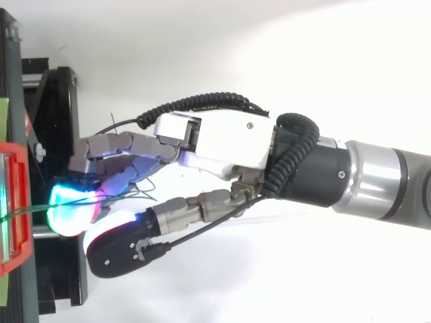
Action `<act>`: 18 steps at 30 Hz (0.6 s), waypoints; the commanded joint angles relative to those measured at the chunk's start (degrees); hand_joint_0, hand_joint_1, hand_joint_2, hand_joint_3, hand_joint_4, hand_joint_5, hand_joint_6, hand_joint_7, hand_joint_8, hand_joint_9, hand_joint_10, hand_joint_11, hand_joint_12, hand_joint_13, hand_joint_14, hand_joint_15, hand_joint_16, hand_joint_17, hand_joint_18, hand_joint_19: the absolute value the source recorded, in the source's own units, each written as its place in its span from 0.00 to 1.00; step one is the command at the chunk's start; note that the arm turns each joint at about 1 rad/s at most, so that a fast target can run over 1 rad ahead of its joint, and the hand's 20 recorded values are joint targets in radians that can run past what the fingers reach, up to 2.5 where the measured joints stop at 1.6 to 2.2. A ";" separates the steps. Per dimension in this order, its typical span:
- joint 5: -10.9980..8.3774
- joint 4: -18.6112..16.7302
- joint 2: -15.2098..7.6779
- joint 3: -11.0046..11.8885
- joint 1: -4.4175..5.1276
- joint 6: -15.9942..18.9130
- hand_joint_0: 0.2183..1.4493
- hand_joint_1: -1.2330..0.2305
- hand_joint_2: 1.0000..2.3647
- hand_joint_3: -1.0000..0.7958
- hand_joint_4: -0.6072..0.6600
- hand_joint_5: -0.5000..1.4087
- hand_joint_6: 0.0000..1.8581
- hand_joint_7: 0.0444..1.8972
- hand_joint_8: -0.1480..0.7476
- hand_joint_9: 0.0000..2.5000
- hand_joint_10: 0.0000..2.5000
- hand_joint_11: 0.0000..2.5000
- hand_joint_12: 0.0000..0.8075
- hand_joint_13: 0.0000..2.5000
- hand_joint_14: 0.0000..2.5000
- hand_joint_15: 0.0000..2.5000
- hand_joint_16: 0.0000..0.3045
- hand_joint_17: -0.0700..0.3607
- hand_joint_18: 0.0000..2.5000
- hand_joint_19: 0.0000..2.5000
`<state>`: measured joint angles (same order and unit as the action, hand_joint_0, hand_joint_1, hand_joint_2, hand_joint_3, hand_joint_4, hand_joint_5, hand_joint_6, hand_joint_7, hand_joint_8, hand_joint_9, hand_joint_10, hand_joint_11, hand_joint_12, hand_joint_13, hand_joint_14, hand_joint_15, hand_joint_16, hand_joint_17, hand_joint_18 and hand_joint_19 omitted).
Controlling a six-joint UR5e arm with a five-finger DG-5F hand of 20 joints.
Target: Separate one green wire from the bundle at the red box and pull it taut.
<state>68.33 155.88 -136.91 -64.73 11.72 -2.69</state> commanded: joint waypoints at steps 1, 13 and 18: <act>0.05 0.04 0.06 -0.23 -0.03 -0.12 0.28 0.41 0.01 0.35 0.62 0.22 0.27 0.67 0.46 0.28 0.01 0.13 0.41 0.18 0.00 0.07 0.16 0.42 0.20 0.15; -0.48 0.56 0.06 0.74 0.15 -0.12 0.28 0.40 0.01 0.35 0.61 0.22 0.29 0.66 0.46 0.28 0.00 0.14 0.41 0.18 0.00 0.07 0.16 0.42 0.20 0.15; -0.48 2.85 0.06 1.36 -0.03 0.41 0.28 0.40 0.01 0.35 0.62 0.22 0.29 0.66 0.46 0.28 0.01 0.14 0.41 0.18 0.00 0.07 0.16 0.42 0.20 0.15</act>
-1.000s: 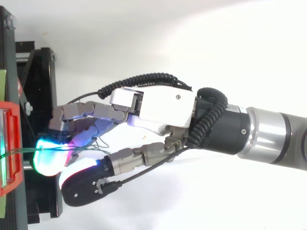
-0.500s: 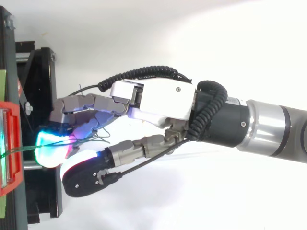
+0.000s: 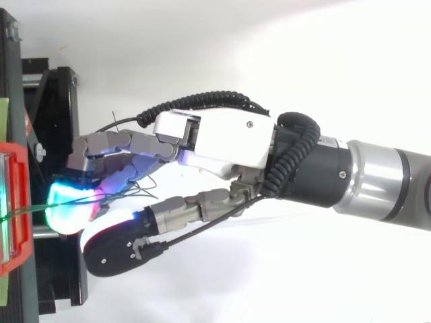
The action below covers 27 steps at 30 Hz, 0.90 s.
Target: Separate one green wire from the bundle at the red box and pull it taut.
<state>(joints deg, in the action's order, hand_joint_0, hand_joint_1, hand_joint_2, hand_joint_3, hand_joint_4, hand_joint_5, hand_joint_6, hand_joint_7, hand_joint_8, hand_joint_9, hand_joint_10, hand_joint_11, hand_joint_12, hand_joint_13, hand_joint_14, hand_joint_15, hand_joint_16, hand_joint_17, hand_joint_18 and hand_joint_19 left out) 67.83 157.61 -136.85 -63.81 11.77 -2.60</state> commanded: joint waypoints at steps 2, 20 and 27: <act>0.29 2.18 0.00 0.79 -0.16 0.49 0.28 0.41 0.01 0.35 0.62 0.22 0.29 0.66 0.46 0.28 0.00 0.13 0.41 0.18 0.00 0.07 0.16 0.42 0.20 0.15; 0.55 5.87 0.09 3.16 -0.69 1.63 0.29 0.40 0.01 0.36 0.61 0.20 0.38 0.56 0.47 0.29 0.00 0.14 0.41 0.18 0.00 0.07 0.16 0.42 0.20 0.15; 0.90 7.89 0.09 4.57 -1.13 1.63 0.27 0.47 0.01 0.33 0.62 0.19 0.43 0.48 0.47 0.29 0.01 0.15 0.42 0.18 0.00 0.07 0.17 0.43 0.20 0.15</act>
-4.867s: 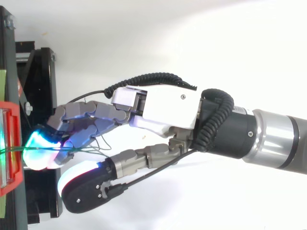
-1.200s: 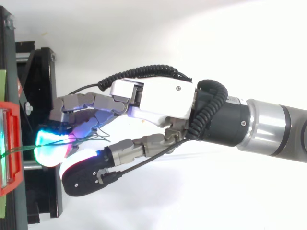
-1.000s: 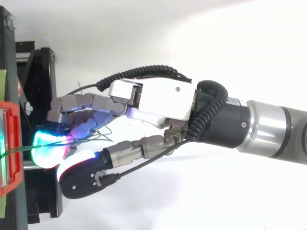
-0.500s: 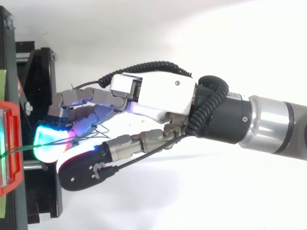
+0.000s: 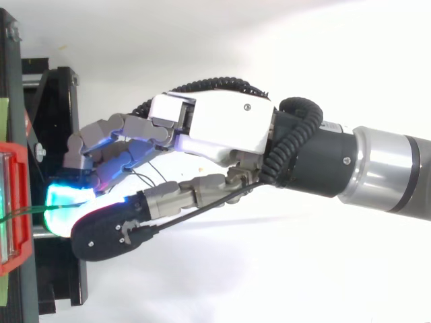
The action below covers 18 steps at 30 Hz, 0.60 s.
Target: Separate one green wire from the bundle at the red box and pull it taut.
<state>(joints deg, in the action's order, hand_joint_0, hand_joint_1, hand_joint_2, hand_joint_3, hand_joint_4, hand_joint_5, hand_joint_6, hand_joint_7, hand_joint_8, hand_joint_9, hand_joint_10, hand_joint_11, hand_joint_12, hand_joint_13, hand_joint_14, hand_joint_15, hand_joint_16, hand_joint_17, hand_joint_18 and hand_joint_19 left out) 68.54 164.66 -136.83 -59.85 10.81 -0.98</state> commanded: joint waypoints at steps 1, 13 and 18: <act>0.28 1.01 0.07 0.70 -0.27 0.01 0.27 0.48 0.01 0.33 0.62 0.19 0.43 0.48 0.47 0.29 0.01 0.15 0.42 0.18 0.00 0.07 0.17 0.43 0.20 0.15; 1.24 2.60 0.07 1.75 -0.88 0.01 0.29 0.43 0.01 0.41 0.62 0.19 0.46 0.50 0.48 0.29 0.01 0.15 0.42 0.18 0.00 0.07 0.16 0.42 0.20 0.15; 1.24 3.65 -0.02 2.54 -0.97 0.01 0.29 0.38 0.01 0.43 0.62 0.19 0.47 0.49 0.48 0.29 0.01 0.15 0.42 0.18 0.00 0.07 0.16 0.42 0.20 0.15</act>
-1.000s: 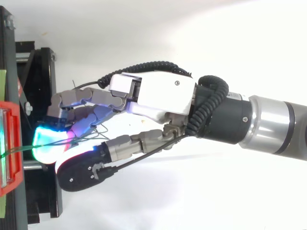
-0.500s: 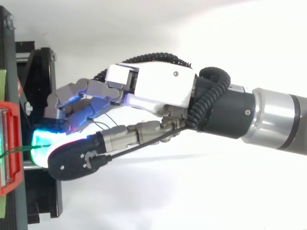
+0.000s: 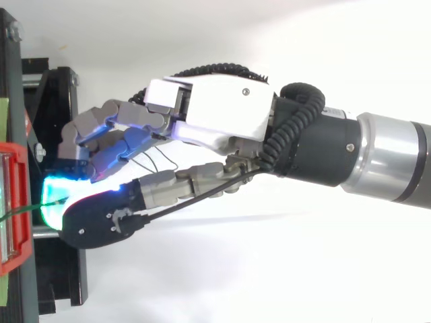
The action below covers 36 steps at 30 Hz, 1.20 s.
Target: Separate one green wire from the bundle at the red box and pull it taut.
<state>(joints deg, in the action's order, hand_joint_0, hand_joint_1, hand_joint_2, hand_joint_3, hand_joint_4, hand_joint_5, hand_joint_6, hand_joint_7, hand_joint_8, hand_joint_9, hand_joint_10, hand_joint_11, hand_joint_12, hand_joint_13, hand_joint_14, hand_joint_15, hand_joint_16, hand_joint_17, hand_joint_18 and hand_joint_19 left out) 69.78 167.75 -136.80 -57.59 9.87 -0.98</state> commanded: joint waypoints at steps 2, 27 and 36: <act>0.01 0.56 0.04 0.29 -0.03 -0.07 0.30 0.35 0.01 0.43 0.61 0.18 0.47 0.50 0.48 0.29 0.01 0.16 0.42 0.18 0.00 0.08 0.16 0.42 0.20 0.15; 0.44 0.65 0.04 0.29 -0.38 0.02 0.30 0.31 0.02 0.46 0.56 0.18 0.49 0.51 0.47 0.29 0.01 0.16 0.42 0.18 0.00 0.08 0.16 0.42 0.20 0.16; 0.97 1.44 0.04 0.46 -0.38 0.19 0.30 0.28 0.00 0.30 0.60 0.19 0.49 0.47 0.46 0.29 0.01 0.16 0.41 0.19 0.00 0.08 0.16 0.42 0.20 0.16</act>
<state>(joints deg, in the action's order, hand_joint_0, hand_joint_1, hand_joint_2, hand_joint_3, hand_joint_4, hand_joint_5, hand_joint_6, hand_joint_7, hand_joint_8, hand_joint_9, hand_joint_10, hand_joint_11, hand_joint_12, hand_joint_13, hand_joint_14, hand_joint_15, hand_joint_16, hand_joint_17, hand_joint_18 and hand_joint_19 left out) 70.54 168.96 -136.76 -57.26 9.50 -0.87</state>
